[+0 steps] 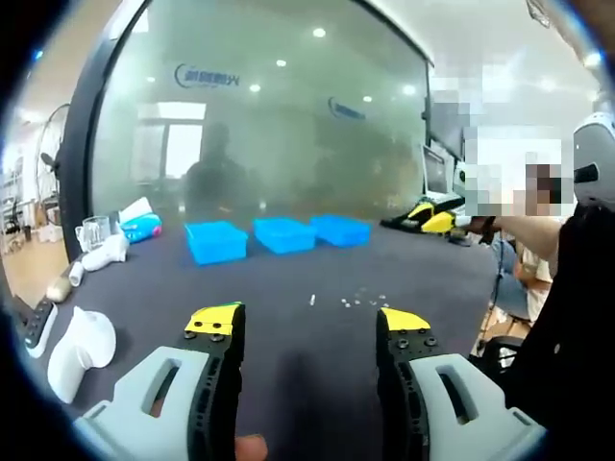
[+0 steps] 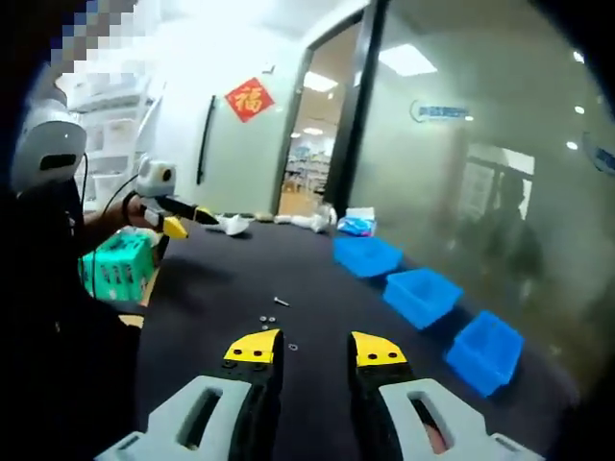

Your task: Sort the screws, nuts, and washers into the corresponding bins

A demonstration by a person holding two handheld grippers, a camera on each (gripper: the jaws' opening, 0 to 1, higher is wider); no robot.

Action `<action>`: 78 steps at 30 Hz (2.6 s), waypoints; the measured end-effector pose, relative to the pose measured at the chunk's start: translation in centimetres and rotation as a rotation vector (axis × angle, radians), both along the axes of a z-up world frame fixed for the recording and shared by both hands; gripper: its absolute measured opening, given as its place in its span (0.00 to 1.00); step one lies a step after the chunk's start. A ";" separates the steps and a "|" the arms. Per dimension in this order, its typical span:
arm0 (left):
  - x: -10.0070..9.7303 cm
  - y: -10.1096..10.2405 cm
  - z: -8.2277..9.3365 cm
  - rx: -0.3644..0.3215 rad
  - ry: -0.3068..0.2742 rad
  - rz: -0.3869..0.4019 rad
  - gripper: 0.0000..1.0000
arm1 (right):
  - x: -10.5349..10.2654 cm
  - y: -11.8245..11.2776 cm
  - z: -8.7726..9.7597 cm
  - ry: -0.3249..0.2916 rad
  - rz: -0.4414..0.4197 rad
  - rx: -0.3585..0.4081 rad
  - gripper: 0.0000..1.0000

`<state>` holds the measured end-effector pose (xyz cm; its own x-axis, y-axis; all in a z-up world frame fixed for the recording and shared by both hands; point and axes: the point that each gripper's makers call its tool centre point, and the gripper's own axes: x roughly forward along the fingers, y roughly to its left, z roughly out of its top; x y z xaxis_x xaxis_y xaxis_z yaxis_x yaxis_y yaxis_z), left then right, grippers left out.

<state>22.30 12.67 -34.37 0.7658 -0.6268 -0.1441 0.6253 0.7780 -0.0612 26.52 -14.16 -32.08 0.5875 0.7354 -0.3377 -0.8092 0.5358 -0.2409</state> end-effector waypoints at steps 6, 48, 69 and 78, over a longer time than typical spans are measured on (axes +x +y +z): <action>0.1 0.1 -0.2 -0.005 0.003 -0.003 0.53 | 1.5 3.3 -1.0 0.024 0.093 -0.090 0.23; 0.5 1.0 -1.4 -0.005 0.025 0.004 0.53 | 5.4 16.5 -11.9 0.154 0.650 -0.828 0.17; 0.5 0.9 -1.9 -0.019 0.039 0.009 0.53 | 5.0 16.1 -12.4 0.337 0.626 -0.773 0.01; 0.5 0.5 -1.4 -0.020 0.028 0.005 0.53 | 4.8 15.3 -10.5 0.300 0.553 -0.643 0.01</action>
<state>22.85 13.16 -35.76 0.7645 -0.6262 -0.1531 0.6195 0.7793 -0.0945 31.30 1.14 -42.60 0.0264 0.5031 -0.8638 -0.9887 -0.1142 -0.0967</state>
